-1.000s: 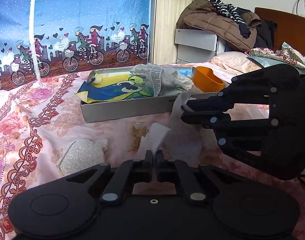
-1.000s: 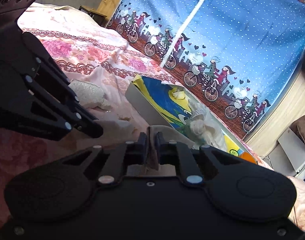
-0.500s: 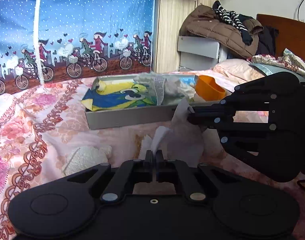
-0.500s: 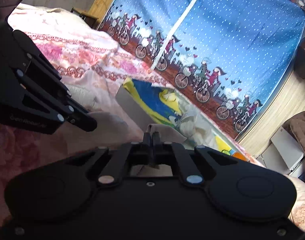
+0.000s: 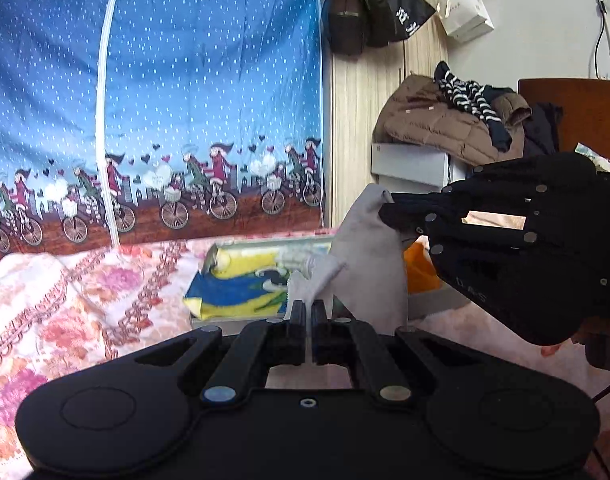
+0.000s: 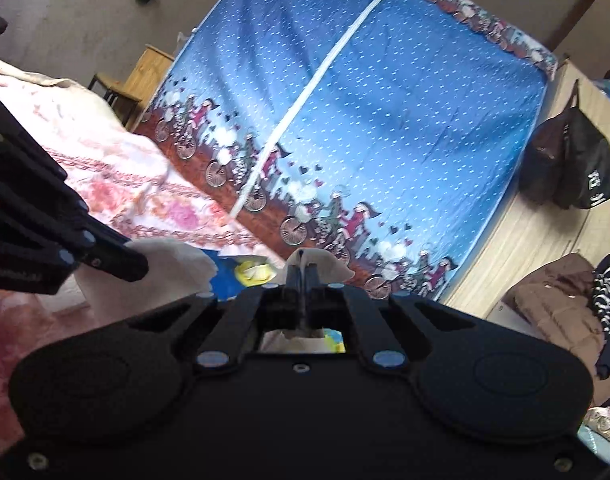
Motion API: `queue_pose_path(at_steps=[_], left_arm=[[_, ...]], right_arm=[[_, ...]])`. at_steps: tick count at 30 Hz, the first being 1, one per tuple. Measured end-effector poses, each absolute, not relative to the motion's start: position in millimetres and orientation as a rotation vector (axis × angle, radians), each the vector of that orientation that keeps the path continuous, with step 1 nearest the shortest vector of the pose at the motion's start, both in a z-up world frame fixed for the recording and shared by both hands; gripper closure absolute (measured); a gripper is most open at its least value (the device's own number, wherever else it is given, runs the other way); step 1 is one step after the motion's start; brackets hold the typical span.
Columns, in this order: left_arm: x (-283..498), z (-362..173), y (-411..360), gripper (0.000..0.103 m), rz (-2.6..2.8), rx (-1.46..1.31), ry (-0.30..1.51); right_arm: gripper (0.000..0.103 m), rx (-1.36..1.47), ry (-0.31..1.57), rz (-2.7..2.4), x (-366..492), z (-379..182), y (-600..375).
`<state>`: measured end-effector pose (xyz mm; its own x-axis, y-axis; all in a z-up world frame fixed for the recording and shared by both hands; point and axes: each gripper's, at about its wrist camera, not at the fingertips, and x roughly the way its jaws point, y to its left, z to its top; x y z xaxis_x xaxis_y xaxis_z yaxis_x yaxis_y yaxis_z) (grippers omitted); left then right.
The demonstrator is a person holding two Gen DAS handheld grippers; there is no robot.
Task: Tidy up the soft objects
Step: 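Lift the grey cloth with the right tool while the left tool carries the white cloth over the tray, then open the right tool over the tray while the left tool releases the white cloth there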
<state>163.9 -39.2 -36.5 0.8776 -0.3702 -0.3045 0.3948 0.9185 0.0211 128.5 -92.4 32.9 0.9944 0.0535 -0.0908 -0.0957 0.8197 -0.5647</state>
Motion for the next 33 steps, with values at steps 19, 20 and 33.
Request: queue_pose_path(at_steps=[19,20,33], left_arm=[[327,-24,-115,0.102,-0.293,-0.02,0.34],[334,-31,-114,0.102,-0.282,-0.028,0.374],[353,-74,-93,0.099,-0.257,-0.062,0.574]], right_arm=[[0.103,-0.49,0.059,-0.099,200,8,-162],[0.103,-0.485,0.073,-0.104,205,2,-165],[0.103,-0.376,0.274,-0.12,239,-37,-186]])
